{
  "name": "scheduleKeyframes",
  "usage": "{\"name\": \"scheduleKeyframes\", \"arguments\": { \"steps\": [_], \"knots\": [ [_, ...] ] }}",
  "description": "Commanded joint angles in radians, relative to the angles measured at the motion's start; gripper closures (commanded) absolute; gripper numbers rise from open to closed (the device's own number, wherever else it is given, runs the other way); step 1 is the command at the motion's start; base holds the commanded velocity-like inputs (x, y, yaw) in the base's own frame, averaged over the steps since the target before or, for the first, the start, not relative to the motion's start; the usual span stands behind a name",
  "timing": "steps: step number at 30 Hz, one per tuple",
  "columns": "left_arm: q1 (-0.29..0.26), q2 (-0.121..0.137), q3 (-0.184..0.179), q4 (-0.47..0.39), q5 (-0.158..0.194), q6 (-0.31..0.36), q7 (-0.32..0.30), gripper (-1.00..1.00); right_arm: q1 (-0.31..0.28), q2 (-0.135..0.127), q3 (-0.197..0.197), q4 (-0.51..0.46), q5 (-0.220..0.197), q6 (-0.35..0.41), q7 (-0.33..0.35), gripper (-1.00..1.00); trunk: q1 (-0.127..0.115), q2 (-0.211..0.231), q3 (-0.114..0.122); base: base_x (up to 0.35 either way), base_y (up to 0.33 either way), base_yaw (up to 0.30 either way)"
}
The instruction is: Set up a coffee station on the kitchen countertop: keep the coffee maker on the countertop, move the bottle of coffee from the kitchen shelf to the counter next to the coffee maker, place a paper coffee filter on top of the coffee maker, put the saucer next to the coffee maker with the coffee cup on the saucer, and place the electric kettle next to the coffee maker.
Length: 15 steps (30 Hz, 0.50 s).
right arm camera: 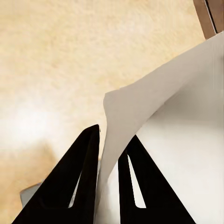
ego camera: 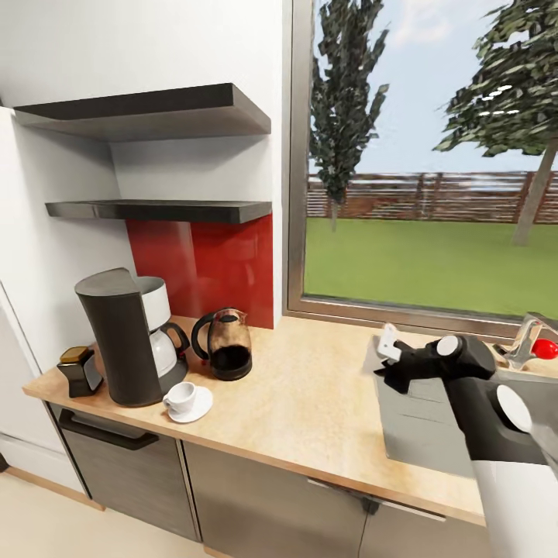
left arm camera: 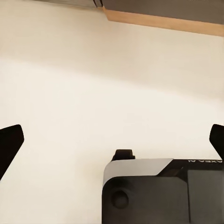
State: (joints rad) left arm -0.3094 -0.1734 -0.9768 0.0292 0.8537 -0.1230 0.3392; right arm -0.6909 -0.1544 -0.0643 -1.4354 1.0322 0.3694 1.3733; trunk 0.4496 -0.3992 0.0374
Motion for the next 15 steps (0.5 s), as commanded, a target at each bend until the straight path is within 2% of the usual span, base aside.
{"name": "scheduleKeyframes", "arguments": {
  "steps": [1,6,7,9,11,15],
  "knots": [
    [0.000,-0.001,-0.008,0.003,0.008,-0.004,0.000,-1.00,-0.006,0.006,0.000,0.000,-0.004,0.016,0.011,1.00,0.000,-0.001,-0.001,0.000,0.000,0.000],
    [0.000,-0.001,-0.007,0.003,0.008,-0.016,0.000,-1.00,-0.034,0.034,-0.002,0.000,-0.029,0.031,0.039,1.00,0.000,-0.001,-0.001,0.000,0.000,0.000],
    [0.000,-0.001,-0.007,0.003,0.009,-0.022,0.000,-1.00,-0.154,0.177,-0.003,0.000,-0.207,0.468,0.082,1.00,0.000,-0.001,-0.001,0.000,0.000,0.000],
    [0.000,-0.001,-0.005,0.003,0.011,-0.032,0.000,-1.00,-0.171,0.178,-0.003,0.000,-0.232,0.515,0.083,1.00,0.000,-0.001,-0.001,0.000,0.000,0.000],
    [0.000,-0.001,-0.004,0.003,0.012,-0.035,0.000,-1.00,-0.192,0.179,-0.003,0.000,-0.277,0.551,0.082,1.00,0.000,-0.001,-0.001,0.000,0.007,0.000],
    [0.000,-0.001,-0.004,0.003,0.013,-0.036,0.000,-1.00,-0.216,0.178,-0.009,0.000,-0.304,0.633,0.082,1.00,0.000,-0.001,-0.001,0.000,0.154,0.000]
  ]
}}
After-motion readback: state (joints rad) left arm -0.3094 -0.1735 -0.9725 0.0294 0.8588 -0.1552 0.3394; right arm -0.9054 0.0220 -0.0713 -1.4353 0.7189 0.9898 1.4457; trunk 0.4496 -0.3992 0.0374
